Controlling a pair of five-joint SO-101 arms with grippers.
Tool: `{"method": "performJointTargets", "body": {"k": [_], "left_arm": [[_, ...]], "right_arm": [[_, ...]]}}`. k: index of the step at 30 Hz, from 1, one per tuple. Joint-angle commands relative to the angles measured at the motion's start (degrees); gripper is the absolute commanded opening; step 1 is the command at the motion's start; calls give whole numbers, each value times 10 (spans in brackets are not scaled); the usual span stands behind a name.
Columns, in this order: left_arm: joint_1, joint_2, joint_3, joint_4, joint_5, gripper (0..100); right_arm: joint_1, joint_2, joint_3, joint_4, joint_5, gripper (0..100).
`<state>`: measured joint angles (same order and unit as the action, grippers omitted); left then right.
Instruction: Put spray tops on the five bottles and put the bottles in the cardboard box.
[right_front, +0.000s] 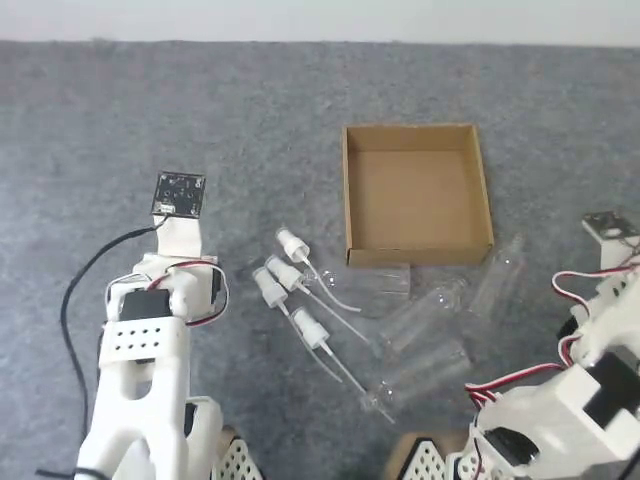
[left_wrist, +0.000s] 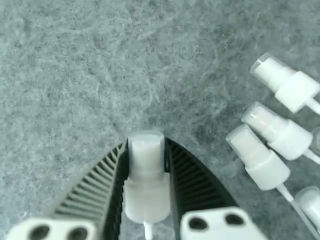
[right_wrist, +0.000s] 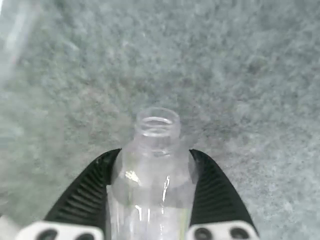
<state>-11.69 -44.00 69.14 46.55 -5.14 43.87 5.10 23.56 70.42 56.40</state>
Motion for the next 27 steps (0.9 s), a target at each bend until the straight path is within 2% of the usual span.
{"method": "performJointTargets", "body": {"k": [1,7,12,16,18,23,27], "left_arm": [[0,-23,-9,-17,5,13],[-1,-24,-53,8,5,13],[-1,-24,-187,101,5,13],[0,-24,-315,172,6,13],[0,-24,-371,195,18,13],[0,-22,-492,267,40,13],[6,-18,-598,321,42,13]], "right_arm": [[-64,-107,-76,100,-55,6],[-238,-257,-78,152,-184,6],[-457,-359,-77,157,-301,6],[-636,-368,-76,133,-369,6],[-701,-370,-60,102,-400,6],[-806,-369,-2,8,-437,6],[-823,-373,4,-8,-446,6]]}}
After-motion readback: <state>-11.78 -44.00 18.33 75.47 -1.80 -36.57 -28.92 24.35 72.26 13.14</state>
